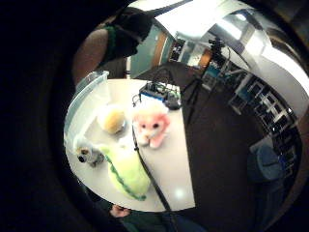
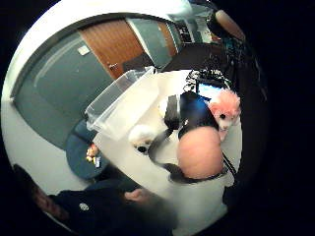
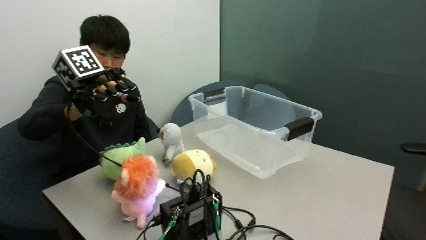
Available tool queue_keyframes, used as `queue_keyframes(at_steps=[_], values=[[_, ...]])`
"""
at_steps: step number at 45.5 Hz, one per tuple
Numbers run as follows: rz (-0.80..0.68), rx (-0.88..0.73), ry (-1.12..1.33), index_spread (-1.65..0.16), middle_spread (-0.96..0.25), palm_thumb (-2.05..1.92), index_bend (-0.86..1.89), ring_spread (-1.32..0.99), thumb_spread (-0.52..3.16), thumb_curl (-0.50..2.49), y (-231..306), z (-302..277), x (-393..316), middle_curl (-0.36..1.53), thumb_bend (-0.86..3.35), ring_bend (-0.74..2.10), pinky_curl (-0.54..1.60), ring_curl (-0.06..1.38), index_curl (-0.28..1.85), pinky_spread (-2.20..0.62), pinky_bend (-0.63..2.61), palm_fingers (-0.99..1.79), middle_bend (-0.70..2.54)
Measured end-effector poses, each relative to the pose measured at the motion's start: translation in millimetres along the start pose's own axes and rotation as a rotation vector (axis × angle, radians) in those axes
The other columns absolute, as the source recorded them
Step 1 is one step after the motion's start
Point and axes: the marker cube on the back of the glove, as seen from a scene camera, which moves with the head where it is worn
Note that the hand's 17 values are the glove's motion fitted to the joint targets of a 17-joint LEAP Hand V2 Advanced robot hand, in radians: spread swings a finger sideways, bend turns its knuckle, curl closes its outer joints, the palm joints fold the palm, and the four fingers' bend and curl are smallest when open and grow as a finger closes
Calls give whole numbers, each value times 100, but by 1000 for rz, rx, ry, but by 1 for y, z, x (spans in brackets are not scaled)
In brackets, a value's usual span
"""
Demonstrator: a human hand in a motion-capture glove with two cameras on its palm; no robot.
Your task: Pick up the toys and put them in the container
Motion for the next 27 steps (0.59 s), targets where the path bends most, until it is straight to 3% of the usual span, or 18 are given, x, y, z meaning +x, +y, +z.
queue_keyframes(at_steps=[12,27], values=[[-29,-98,-65,-19,0,16,19,-7,113,11,-16,-2,1,11,18,33,18,10,15,0,47,38,19],[-27,-447,-19,-26,0,2,15,-7,138,18,-50,15,17,16,9,28,27,12,21,1,62,10,17]])
